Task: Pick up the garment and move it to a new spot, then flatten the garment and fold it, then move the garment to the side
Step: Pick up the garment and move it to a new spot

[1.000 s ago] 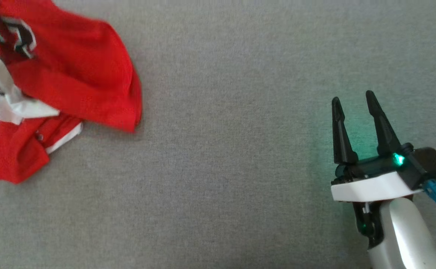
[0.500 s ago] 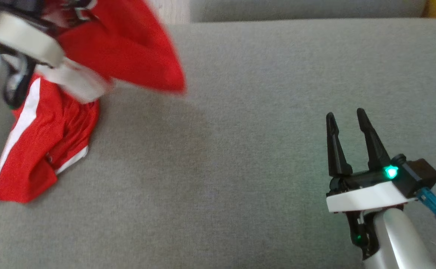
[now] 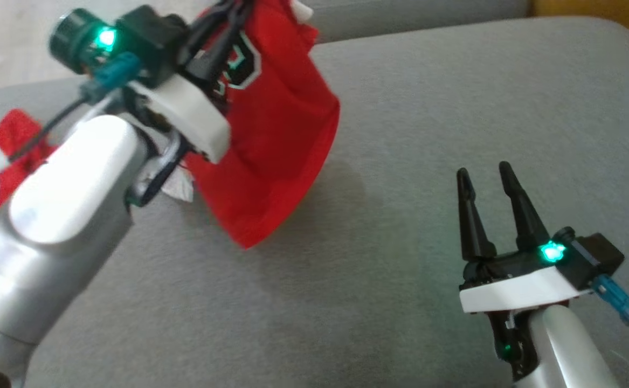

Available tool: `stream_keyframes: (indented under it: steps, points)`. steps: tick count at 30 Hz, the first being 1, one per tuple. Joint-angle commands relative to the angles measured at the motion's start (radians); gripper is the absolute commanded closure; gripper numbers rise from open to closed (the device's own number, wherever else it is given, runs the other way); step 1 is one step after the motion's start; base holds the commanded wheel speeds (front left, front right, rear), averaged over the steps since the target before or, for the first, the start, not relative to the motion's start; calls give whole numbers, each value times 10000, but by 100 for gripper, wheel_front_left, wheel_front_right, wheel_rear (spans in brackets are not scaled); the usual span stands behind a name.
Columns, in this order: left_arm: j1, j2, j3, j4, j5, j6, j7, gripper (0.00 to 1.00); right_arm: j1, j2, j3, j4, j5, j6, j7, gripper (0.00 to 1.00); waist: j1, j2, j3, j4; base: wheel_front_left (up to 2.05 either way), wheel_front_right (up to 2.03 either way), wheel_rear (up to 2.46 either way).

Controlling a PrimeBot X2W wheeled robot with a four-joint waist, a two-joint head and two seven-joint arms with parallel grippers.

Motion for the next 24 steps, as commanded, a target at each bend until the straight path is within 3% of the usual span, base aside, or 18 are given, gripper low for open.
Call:
stream_keyframes:
  steps: [1,10,11,12,17,24]
  points:
    - [-512,209,366,-393,-59,177,122,100,-397,-43,314,-382,71,-7,-106,0,1,-1,232,-546,0,0,0]
    - [-739,-661,76,-314,-69,536,465,100,-804,-43,581,-698,538,-7,-106,0,1,-1,1053,-2198,0,0,0]
    - [-768,-795,60,-165,-65,552,383,75,-825,-43,592,-719,589,-7,-106,0,1,-1,1118,-2324,0,0,0]
    - [-791,-911,2,26,-71,499,336,0,-834,-43,587,-739,635,-7,-106,0,1,-1,1166,-2416,0,0,0]
    - [-917,-1108,103,1030,94,540,-483,0,-784,-43,539,-819,695,-7,-106,0,1,-1,1209,-2517,0,0,0]
    - [-330,-646,522,1812,-28,661,-1697,0,-639,-43,228,-798,428,-7,-106,0,1,-1,922,-1734,0,0,0]
